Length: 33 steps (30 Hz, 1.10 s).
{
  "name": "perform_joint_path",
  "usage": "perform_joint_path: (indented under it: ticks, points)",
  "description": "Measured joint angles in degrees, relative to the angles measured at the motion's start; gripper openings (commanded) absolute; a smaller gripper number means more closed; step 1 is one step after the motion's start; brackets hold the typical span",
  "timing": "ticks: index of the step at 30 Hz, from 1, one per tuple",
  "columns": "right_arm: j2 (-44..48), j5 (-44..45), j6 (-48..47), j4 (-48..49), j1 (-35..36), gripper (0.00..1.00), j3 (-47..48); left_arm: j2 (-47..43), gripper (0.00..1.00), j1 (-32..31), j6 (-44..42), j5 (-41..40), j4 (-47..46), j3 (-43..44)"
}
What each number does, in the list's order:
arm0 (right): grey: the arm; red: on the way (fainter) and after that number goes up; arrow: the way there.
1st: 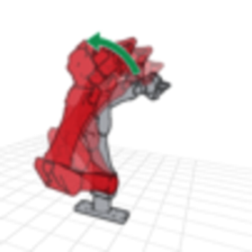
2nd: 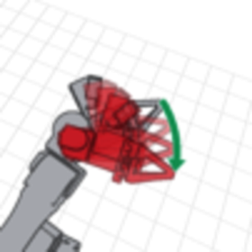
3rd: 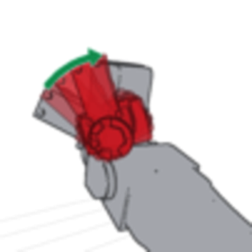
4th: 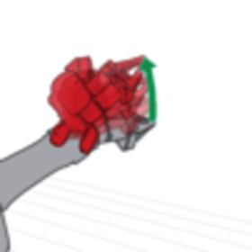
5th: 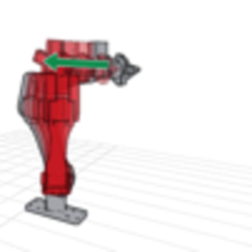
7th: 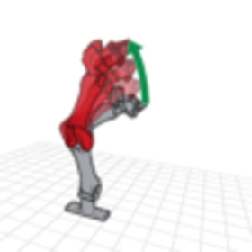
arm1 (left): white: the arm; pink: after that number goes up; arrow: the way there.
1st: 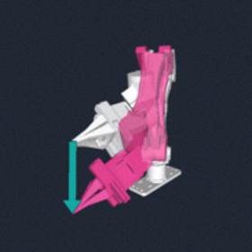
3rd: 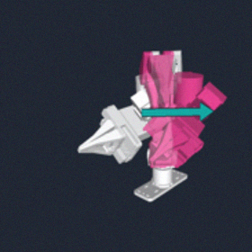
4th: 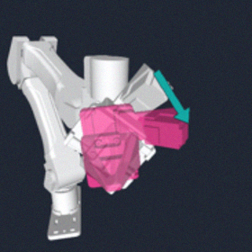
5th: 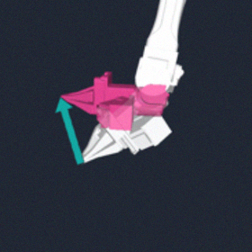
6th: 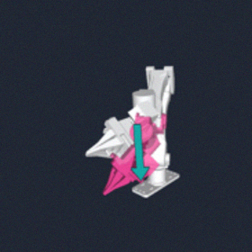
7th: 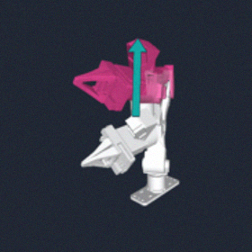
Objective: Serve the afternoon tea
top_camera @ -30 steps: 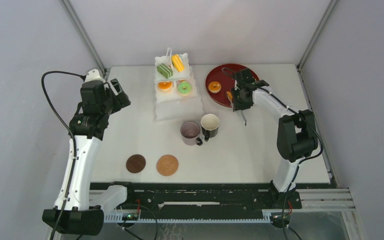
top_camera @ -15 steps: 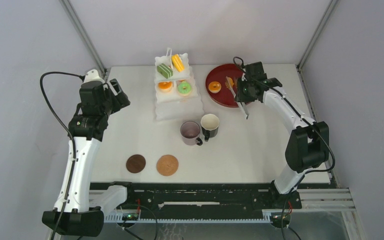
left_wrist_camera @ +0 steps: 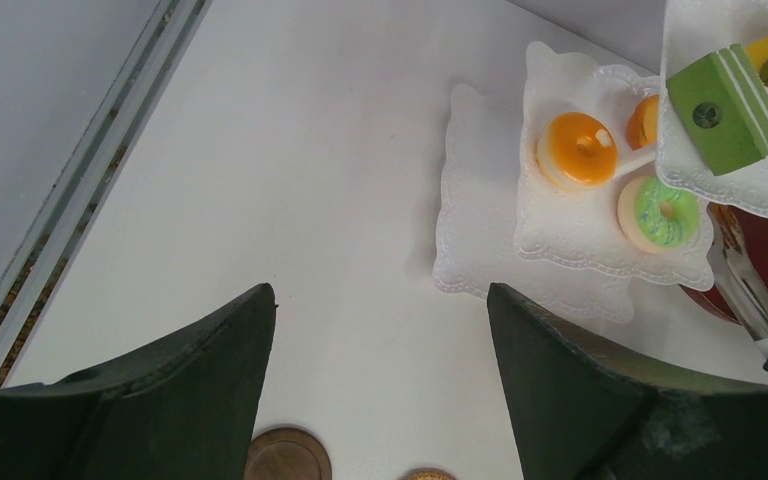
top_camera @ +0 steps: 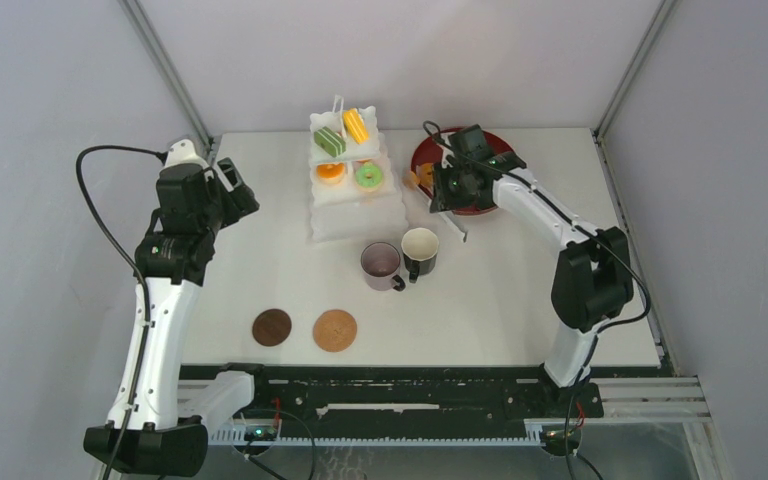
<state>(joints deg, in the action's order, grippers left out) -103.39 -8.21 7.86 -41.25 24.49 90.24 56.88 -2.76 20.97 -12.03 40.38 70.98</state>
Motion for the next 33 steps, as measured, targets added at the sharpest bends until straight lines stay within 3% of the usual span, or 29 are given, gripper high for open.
perform_joint_path:
  ticks: [9, 20, 33]
  points:
    - [-7.4, -2.9, -2.0, -3.9, 3.1, 0.21, 8.1, -0.6, 0.82, 0.0, 0.0, -0.9, 0.0, 0.0]
    - [-8.8, -3.9, -4.0, -8.0, 4.0, 0.40, 9.7, -0.7, 0.82, 0.0, 0.0, -1.1, 0.0, 0.0]
    - [-9.1, -4.2, -4.2, -8.7, 4.3, 0.44, 10.7, -0.7, 0.82, 0.0, 0.0, -1.2, 0.0, 0.0]
